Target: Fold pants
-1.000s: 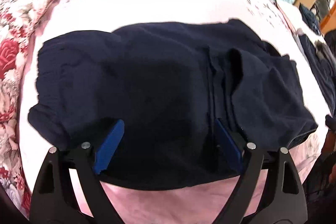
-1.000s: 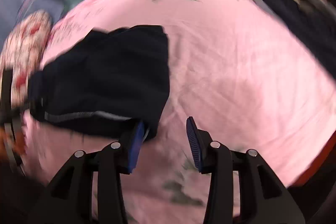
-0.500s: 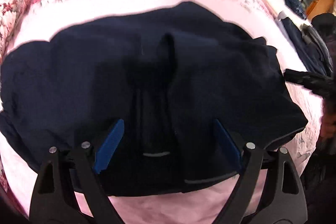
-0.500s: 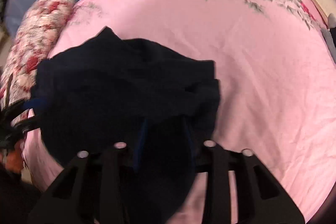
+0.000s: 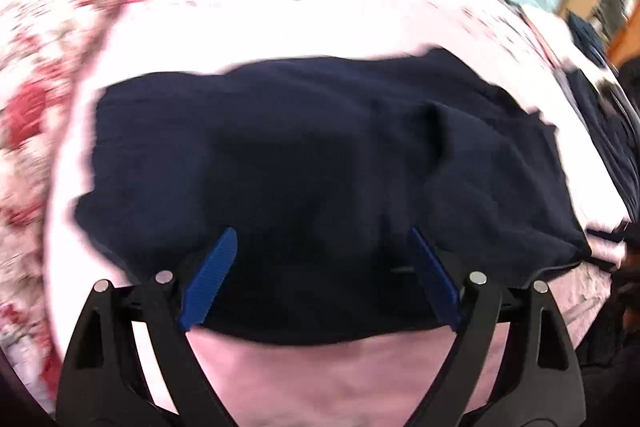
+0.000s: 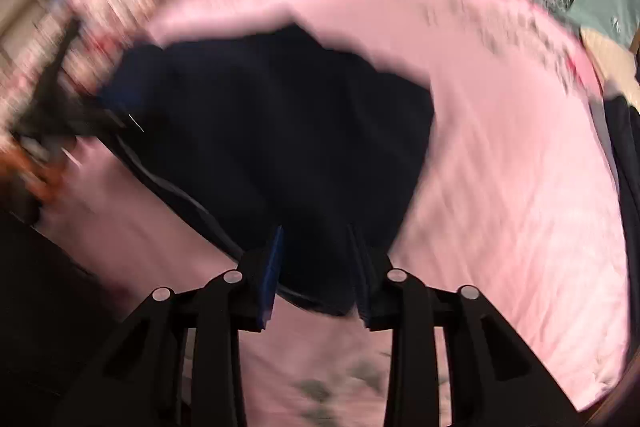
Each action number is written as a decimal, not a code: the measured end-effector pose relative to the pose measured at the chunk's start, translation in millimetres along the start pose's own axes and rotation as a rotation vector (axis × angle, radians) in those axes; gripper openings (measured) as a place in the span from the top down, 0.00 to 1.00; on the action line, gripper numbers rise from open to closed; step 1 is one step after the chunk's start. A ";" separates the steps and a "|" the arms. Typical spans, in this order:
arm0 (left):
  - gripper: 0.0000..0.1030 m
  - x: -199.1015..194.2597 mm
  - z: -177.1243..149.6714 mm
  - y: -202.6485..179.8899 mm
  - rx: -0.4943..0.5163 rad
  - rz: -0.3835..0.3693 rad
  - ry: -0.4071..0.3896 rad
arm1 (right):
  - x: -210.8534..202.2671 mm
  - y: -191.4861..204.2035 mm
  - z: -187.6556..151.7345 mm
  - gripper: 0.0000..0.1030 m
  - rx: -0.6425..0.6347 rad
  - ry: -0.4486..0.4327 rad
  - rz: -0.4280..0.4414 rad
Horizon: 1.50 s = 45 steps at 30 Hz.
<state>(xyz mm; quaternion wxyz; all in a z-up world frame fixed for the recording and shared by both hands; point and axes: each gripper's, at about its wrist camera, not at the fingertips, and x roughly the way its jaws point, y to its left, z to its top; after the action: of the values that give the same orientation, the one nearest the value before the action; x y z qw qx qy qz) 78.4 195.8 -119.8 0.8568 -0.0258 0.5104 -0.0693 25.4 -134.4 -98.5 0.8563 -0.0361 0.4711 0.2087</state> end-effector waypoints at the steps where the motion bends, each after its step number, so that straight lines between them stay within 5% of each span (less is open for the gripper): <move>1: 0.15 -8.5 -0.8 16.0 -0.028 0.017 -0.010 | -0.6 2.9 -1.8 0.62 0.002 0.011 0.010; 4: 0.15 -40.3 -9.8 67.1 -0.118 0.070 -0.044 | 31.6 5.8 -16.4 0.62 -0.045 0.187 -0.075; 8: 0.15 -64.4 -21.7 109.3 -0.177 0.121 -0.057 | 13.8 39.3 18.7 0.55 -0.016 0.064 -0.009; 12: 0.15 -93.5 -43.5 136.1 -0.217 0.134 -0.099 | 20.0 117.1 77.6 0.53 -0.129 -0.087 0.077; 20: 0.14 -141.6 -74.4 188.3 -0.320 0.140 -0.165 | 102.1 243.5 142.3 0.51 -0.299 -0.082 0.186; 32: 0.14 -161.1 -86.0 206.0 -0.350 0.122 -0.215 | 148.8 330.7 110.9 0.51 -0.595 -0.086 0.049; 42: 0.14 -157.6 -91.4 208.8 -0.372 0.127 -0.200 | 202.7 358.5 121.4 0.48 -0.683 -0.045 -0.030; 45: 0.14 -156.2 -89.5 208.2 -0.376 0.131 -0.201 | 202.7 358.9 121.7 0.64 -0.695 -0.057 -0.067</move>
<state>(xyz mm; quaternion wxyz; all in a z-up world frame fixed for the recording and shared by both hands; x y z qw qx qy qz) -54.2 426.8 -50.5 0.8860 -0.1587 0.4271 0.0857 76.4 289.3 -149.3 0.8120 -0.3352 0.3462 0.3294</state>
